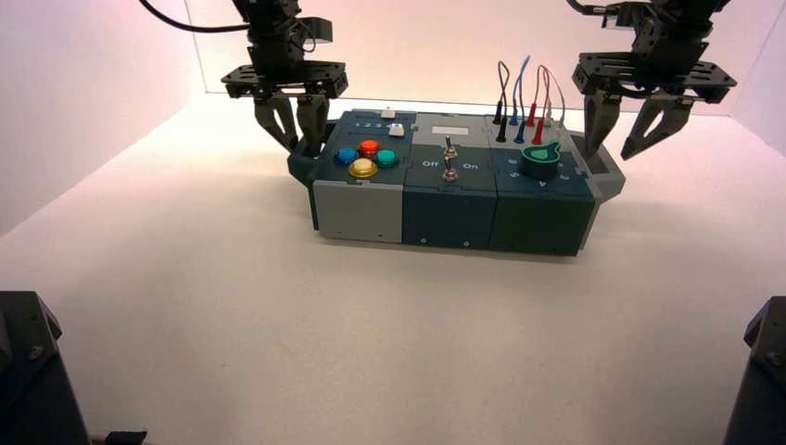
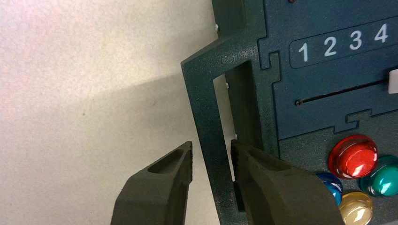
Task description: Move the box to the right.
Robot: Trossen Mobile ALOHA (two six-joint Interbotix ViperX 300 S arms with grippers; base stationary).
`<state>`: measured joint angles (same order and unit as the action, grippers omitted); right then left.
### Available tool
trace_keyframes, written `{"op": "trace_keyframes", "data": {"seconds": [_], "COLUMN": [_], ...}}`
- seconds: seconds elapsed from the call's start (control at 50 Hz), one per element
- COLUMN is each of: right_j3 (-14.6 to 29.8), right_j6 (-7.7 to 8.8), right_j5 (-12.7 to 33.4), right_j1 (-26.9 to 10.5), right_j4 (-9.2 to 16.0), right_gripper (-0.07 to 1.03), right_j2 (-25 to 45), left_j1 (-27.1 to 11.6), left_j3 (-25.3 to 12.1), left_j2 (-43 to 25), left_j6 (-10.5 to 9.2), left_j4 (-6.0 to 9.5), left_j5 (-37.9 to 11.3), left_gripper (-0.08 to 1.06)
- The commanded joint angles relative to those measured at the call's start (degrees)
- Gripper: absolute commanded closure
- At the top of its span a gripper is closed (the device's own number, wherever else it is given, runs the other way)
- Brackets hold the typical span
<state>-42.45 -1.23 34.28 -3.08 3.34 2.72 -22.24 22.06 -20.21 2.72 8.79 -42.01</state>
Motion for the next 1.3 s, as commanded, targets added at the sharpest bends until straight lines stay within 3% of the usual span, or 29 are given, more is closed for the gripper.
{"op": "trace_keyframes", "data": {"seconds": [0.02,0.08,0.16,0.32,0.4,0.58,0.8,1.04,1.3], "right_j3": [0.7,0.6,0.4,0.0,0.2,0.7,0.7,2.3,6.8], "right_j6": [-1.49,-1.76,-2.20,-2.20,-2.20,-2.20,-2.11,-1.67,-0.88], "right_j5": [-0.3,-0.3,-0.2,-0.3,-0.4,-0.4,-0.3,0.6,4.3], "right_j1": [0.1,0.1,0.2,0.2,0.4,1.8,7.3,8.7,10.8], "right_j4": [-0.3,-0.3,-0.3,-0.6,-1.4,-1.9,-2.1,-2.3,-5.0], "right_gripper": [0.46,0.50,0.72,0.80,0.89,0.92,0.92,0.92,0.92], "right_j2": [0.3,0.5,1.3,2.6,3.3,3.9,3.9,3.9,4.0], "left_j1": [0.1,0.1,0.1,0.1,0.1,-0.1,-1.3,-3.7,-7.3], "left_j3": [-1.2,-1.2,-1.1,-1.1,-1.1,-1.1,-1.4,-2.7,-8.1], "left_j2": [1.1,1.0,1.0,0.7,0.6,0.5,0.6,0.4,-2.8], "left_j6": [0.53,0.62,0.62,0.62,0.62,0.62,0.62,0.18,-1.14], "left_j4": [-0.09,-0.18,-0.18,-0.09,0.09,0.88,1.23,2.02,2.64], "left_j5": [0.1,0.0,0.0,-0.4,-0.6,-1.1,-1.1,-1.3,-3.8], "left_gripper": [0.85,0.90,0.93,0.97,1.01,1.01,1.01,1.01,1.01]}}
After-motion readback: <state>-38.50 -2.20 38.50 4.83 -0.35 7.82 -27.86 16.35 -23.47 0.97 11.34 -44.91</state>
